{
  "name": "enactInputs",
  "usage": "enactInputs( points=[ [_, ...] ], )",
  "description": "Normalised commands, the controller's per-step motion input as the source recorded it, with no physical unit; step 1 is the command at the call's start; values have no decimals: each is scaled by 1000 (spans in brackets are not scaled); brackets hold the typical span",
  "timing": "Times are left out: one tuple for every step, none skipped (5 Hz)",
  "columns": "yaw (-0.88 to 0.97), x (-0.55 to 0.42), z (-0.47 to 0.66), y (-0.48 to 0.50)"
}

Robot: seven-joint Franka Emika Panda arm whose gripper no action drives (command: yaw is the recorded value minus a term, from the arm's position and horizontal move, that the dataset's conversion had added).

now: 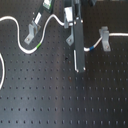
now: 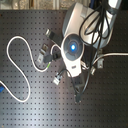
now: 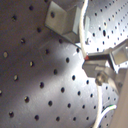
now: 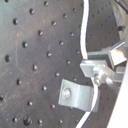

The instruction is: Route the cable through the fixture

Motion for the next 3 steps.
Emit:
enactInputs(
  points=[
    [-11,30,4,-200],
    [0,-100,237,-42],
    [0,-227,331,-79]
  ],
)
